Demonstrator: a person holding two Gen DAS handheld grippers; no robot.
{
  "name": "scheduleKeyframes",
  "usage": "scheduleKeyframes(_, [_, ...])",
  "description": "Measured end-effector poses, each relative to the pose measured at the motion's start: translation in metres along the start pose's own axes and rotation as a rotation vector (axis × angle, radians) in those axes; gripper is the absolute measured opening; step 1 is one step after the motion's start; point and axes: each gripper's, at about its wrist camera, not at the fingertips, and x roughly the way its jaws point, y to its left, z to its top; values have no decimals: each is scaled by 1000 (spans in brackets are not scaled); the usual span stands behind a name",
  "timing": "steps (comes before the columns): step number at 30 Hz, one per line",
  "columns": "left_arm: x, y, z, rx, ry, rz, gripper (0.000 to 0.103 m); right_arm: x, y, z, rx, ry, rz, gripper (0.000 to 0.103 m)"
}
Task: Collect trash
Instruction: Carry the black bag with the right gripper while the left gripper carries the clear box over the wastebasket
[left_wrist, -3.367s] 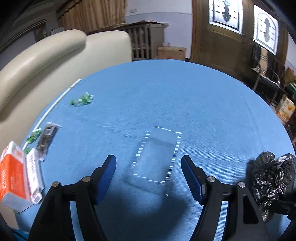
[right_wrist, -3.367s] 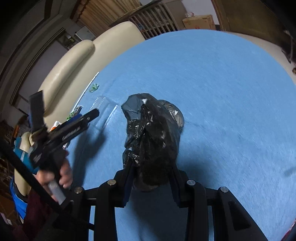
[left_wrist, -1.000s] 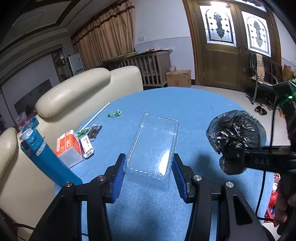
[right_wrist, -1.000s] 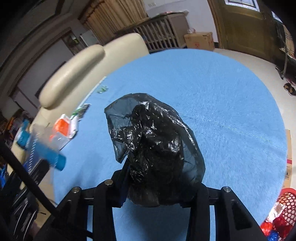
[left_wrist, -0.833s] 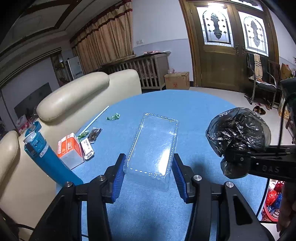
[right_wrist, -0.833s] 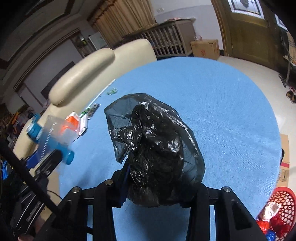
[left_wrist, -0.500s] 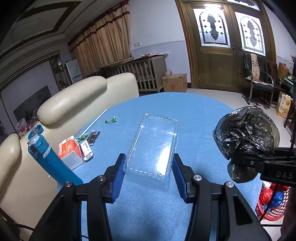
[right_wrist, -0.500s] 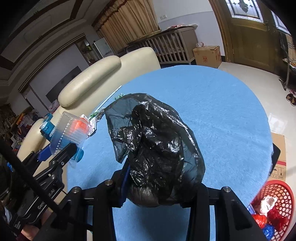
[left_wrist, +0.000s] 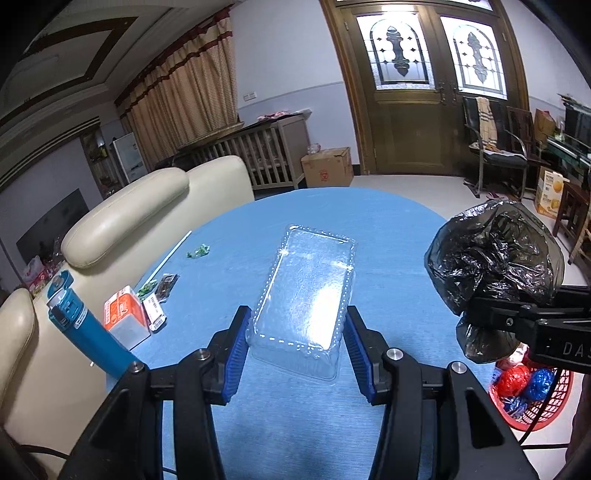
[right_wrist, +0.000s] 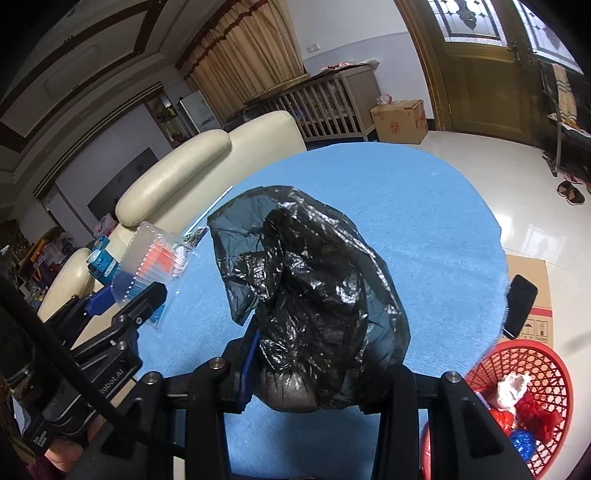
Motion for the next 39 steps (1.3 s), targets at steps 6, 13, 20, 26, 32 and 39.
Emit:
scheduleKeyframes(6, [-7,-14,3,28,-9,-13,52,-15,-8,-8,7,-15,-13,43])
scheduleKeyframes(13, [-12,-31,7,63,-19,-30,52,-32,-26,-18,36,-33,-39,43])
scheduleKeyframes(20, [-16,-50,8,100,-22,-56,52,-44,-40,-27,66,-37,-51,43])
scheduleKeyframes(26, [-18,-63,8,130,-25,-76,52,-51,-52,-33,94,-36,-54,43])
scheduleKeyframes(32, [-19,-74,9,150,-23,-88,52,-58,-62,-36,114,-37,-58,43])
scheduleKeyframes(39, [-18,-85,9,176,-18,-104,52,-64,-73,-37,137,-43,-66,43])
